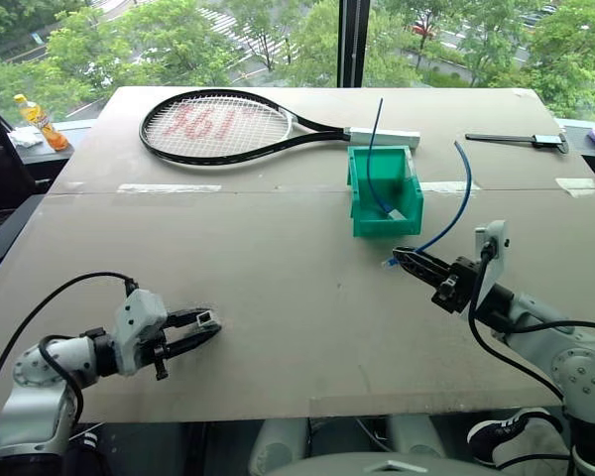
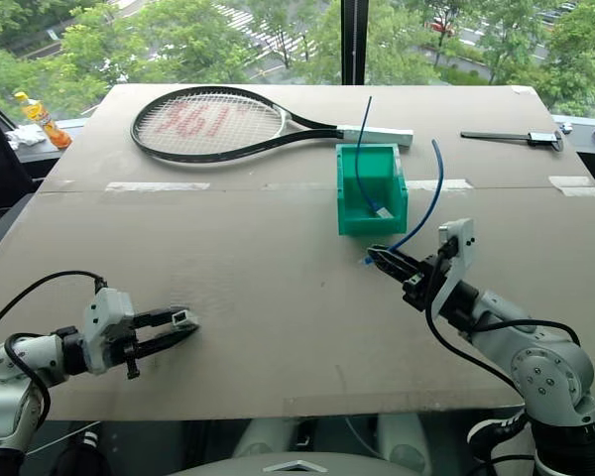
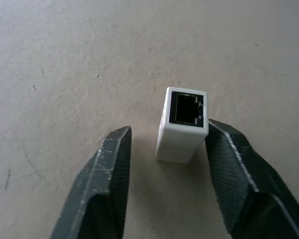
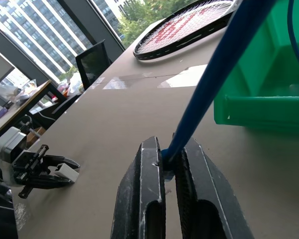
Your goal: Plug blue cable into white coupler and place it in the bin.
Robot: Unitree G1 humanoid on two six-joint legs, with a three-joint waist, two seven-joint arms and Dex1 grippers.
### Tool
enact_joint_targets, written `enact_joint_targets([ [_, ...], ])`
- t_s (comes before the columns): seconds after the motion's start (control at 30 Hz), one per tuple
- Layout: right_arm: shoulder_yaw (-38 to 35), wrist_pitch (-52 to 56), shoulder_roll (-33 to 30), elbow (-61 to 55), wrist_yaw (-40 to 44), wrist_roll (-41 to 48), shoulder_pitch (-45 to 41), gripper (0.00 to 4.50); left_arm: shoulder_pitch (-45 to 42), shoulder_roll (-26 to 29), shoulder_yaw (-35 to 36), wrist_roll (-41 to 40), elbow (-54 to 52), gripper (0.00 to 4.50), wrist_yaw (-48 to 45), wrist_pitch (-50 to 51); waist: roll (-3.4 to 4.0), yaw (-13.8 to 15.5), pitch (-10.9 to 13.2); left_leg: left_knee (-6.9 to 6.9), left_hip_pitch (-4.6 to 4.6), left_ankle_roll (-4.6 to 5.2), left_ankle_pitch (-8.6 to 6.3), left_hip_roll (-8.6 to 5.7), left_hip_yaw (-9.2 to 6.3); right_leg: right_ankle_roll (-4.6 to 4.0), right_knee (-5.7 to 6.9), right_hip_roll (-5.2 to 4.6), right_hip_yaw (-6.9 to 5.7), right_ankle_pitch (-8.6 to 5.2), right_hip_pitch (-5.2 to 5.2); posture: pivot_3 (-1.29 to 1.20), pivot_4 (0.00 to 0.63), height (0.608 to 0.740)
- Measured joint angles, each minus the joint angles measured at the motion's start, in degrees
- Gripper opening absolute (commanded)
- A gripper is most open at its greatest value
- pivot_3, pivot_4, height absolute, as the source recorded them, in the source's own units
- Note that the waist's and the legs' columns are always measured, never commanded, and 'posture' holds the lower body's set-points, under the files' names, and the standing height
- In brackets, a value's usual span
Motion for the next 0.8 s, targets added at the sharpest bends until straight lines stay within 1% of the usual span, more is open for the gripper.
enact_joint_targets([
  [0.13,-0.7,0.4,-0.2,-0.2,-0.5,0.0,0.1,0.00,-1.3,0.0,-1.8,0.2,0.2,0.37,-0.2,-0.9,0.00,0.1,0.0,0.01,-0.02,0.00,0.00,0.00,0.00,0.02,0.00,-0.02,0.00,-0.01,0.00,0.00,0.150,0.740],
  [0.23,-1.8,0.5,-0.5,-0.8,-0.7,0.1,0.7,0.00,-4.4,-0.3,-4.2,0.0,-0.4,0.37,0.2,1.2,0.01,0.3,0.0,0.05,-0.06,0.01,0.00,-0.02,-0.07,0.04,0.00,-0.03,-0.03,-0.02,0.01,0.00,0.150,0.740],
  [0.37,-2.7,0.4,-2.5,-2.0,-0.7,-0.8,1.4,0.00,-12.9,-2.9,-11.3,-0.4,-6.5,0.37,2.6,8.2,0.00,0.3,0.0,0.10,-0.10,0.01,0.01,-0.10,-0.04,-0.07,0.00,0.04,-0.09,0.08,0.02,0.00,0.150,0.740],
  [0.4,-3.2,0.4,-3.1,-2.2,-0.7,-1.1,1.6,0.00,-15.3,-3.6,-13.3,-0.2,-7.5,0.37,3.6,10.4,0.00,0.1,0.0,0.09,-0.08,0.01,0.00,-0.11,-0.01,-0.08,0.00,0.22,-0.10,0.11,0.03,0.00,0.150,0.740],
  [0.53,-4.8,0.4,-5.5,-3.3,-0.5,-2.5,2.3,0.00,-23.8,-7.0,-21.4,1.5,-8.9,0.37,6.0,17.3,-0.01,-0.1,0.0,0.06,-0.08,0.02,0.00,-0.10,-0.01,0.09,0.01,0.39,-0.06,0.21,0.02,0.00,0.150,0.740],
  [0.6,-5.3,0.4,-7.6,-4.5,0.1,-3.5,2.3,0.00,-30.3,-8.8,-26.9,4.2,-8.2,0.37,7.1,21.8,0.00,0.0,0.0,0.07,-0.08,0.02,0.00,-0.10,-0.03,0.25,0.02,0.44,-0.07,0.12,0.02,0.00,0.150,0.740],
  [0.73,-5.6,0.4,-9.4,-5.3,1.0,-5.1,1.8,0.00,-36.6,-11.0,-31.3,6.9,-4.9,0.37,7.5,23.7,-0.01,-0.2,0.0,0.07,-0.04,0.02,0.00,-0.08,0.03,0.27,0.03,0.50,-0.01,0.11,0.02,0.00,0.150,0.740],
  [0.8,-4.2,0.3,-12.3,-5.3,3.6,-8.2,-0.5,0.00,-42.1,-14.5,-34.9,10.3,3.0,0.37,7.0,20.8,-0.01,0.0,0.0,0.11,-0.05,0.03,0.01,-0.10,0.04,0.25,0.03,0.52,-0.02,0.07,0.03,0.00,0.150,0.740],
])
